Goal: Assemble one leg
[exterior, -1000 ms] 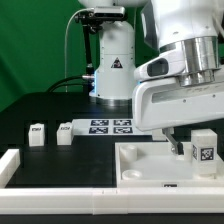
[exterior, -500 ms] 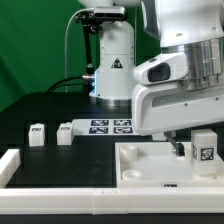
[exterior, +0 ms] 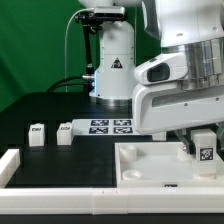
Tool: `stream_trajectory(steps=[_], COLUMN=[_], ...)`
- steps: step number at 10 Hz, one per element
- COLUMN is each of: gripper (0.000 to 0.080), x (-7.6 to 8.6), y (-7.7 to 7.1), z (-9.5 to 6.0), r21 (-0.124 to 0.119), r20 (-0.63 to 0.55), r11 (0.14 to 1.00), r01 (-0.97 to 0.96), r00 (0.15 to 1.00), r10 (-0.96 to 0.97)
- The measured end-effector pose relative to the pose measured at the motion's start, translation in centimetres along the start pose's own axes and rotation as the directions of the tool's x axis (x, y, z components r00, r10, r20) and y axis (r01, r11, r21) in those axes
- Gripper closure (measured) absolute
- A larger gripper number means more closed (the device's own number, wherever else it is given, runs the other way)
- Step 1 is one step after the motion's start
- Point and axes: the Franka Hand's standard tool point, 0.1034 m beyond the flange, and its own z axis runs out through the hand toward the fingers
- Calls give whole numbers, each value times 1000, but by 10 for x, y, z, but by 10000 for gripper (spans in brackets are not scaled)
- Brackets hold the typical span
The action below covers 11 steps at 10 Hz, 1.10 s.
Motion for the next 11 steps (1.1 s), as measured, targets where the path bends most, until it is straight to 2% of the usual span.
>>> stream_trajectory(steps=[2,3,5,7,9,10,11], gripper=[509,509,509,508,508,508,508], x=[0,1,2,2,1,1,0], y=[0,1,1,1,-2,-5,-6], z=[0,0,0,0,1,3,3], r21=[2,17,27,31,32,34,36], r20=[0,-3,-13,-7,4,15,25], r11=[993,955,838,688,489,346,270], r01=[-119,-298,-546,-725,-872,-938,-962], r00=[993,955,838,688,490,347,271], r10=[119,298,546,725,872,938,962])
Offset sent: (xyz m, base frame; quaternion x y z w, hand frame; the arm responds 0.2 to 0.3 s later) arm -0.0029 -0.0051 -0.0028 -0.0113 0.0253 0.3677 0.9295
